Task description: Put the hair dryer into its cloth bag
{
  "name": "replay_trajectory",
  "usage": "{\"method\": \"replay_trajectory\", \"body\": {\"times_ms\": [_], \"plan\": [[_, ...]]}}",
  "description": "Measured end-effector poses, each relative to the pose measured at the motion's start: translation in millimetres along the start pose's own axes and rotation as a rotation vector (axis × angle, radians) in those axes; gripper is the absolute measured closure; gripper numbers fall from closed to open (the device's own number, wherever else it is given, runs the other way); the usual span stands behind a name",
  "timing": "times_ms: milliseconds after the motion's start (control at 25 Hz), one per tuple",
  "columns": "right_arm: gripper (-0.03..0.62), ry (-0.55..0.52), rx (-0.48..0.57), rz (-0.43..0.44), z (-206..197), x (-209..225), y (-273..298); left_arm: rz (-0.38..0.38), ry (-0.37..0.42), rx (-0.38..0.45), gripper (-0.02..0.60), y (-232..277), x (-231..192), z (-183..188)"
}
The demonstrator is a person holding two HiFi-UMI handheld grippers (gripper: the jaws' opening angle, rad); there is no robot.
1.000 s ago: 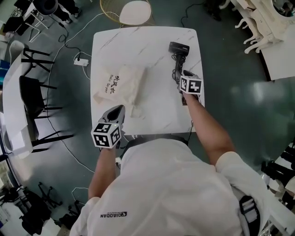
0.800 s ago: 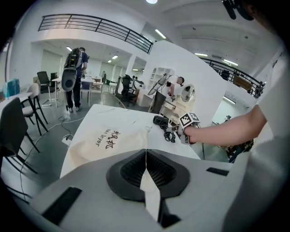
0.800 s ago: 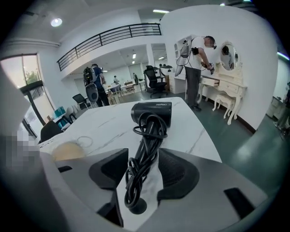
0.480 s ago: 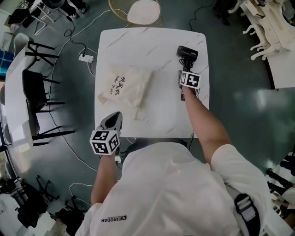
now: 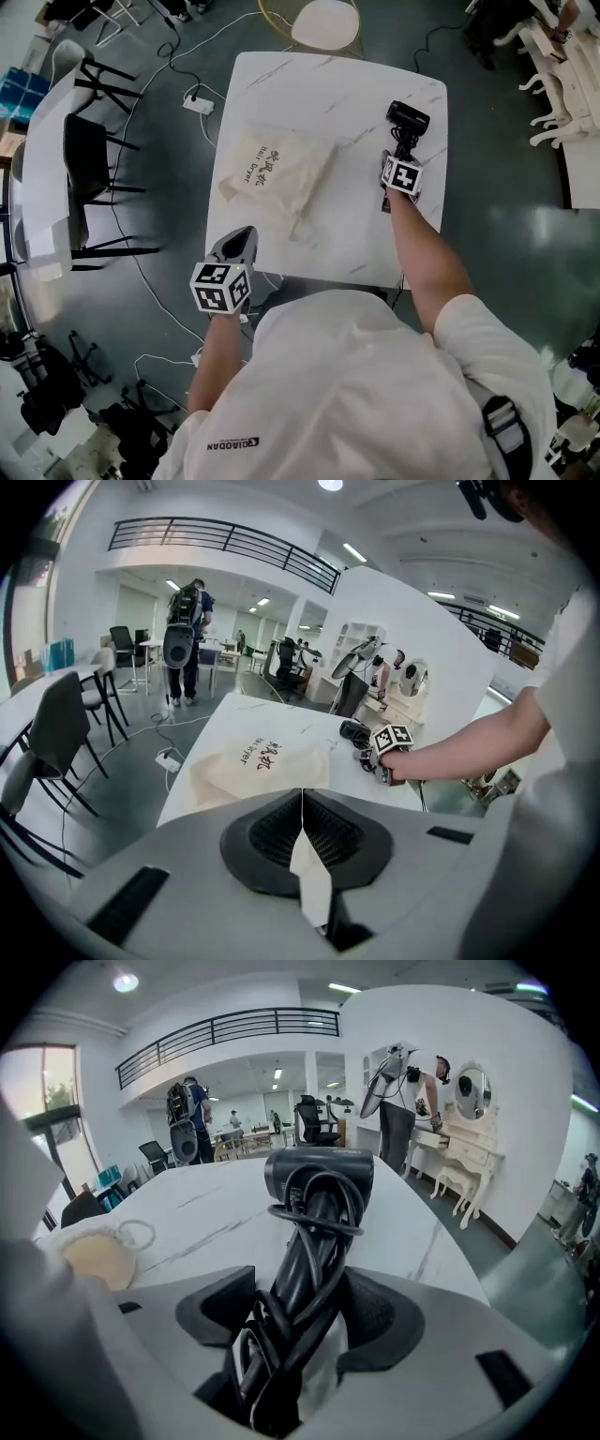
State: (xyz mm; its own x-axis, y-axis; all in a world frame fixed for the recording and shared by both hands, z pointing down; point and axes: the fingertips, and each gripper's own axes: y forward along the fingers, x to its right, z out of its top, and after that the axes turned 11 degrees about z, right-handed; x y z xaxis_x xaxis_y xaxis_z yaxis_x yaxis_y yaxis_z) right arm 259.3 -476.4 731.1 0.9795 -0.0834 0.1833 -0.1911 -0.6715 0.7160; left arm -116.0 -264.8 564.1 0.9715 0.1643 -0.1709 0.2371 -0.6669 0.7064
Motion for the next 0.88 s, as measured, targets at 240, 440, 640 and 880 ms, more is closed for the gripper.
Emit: {"method": "replay_trajectory", "body": {"times_ms": [240, 440, 640, 880], "plan": [[0.322, 0.035, -0.044, 0.032, -1, 1, 2, 0.004, -0.002, 0.010, 0.552, -6, -6, -2], [0.349, 0.101, -0.085, 0.105, -4, 5, -10, -0.005, 0.014, 0.020, 0.552, -8, -5, -2], [0.358, 0.126, -0.061, 0.188, -6, 0, -36, -0.031, 0.032, 0.026, 0.552, -10, 4, -4], [0.359, 0.208, -0.025, 0.280, -29, -12, -72, -0.063, 0.087, 0.038, 0.552, -14, 18, -1]]}}
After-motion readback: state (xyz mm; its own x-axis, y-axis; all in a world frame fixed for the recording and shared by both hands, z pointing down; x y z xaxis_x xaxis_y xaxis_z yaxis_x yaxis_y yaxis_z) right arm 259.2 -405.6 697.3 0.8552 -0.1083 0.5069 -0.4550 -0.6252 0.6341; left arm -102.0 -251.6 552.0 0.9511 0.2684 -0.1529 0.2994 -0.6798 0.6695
